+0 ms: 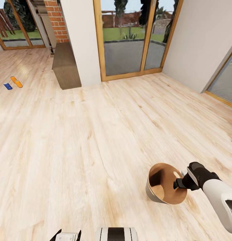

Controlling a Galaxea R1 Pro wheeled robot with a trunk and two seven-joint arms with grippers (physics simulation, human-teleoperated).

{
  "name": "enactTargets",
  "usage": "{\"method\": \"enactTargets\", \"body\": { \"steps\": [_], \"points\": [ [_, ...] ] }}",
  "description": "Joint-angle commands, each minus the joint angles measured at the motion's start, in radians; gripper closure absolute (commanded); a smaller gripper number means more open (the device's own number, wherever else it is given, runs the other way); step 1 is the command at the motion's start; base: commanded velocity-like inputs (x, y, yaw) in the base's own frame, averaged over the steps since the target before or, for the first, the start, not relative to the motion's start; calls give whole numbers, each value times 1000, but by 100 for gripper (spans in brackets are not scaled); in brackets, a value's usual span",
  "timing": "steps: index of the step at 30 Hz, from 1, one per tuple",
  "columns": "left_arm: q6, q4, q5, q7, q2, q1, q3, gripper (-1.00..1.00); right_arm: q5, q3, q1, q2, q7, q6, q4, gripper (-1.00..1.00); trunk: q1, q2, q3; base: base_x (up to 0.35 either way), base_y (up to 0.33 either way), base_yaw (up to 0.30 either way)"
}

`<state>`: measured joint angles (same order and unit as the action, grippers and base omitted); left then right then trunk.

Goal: Put the three can of soda from the living room inside the tash can in the kitchen.

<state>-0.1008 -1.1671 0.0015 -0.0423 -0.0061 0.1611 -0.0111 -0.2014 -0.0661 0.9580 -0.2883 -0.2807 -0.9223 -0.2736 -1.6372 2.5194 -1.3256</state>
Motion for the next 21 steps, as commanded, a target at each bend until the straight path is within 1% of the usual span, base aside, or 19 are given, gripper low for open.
{"method": "enactTargets", "body": {
  "steps": [1,14,15,21],
  "points": [
    [1,0,0,0,0,0,0,-100,1,0,-1,0,0,0,0,-100,-1,0,-4,0,0,0],
    [-9,-2,0,1,0,0,1,-100,0,1,-1,0,0,2,2,-100,-1,0,-4,0,0,0],
    [-9,-2,0,1,0,0,2,-100,1,1,-2,0,0,2,2,100,-1,0,-4,0,0,0],
    [-9,-2,0,1,0,0,3,-100,1,1,-17,1,0,4,-4,100,-1,0,-4,0,0,0]
  ]
}}
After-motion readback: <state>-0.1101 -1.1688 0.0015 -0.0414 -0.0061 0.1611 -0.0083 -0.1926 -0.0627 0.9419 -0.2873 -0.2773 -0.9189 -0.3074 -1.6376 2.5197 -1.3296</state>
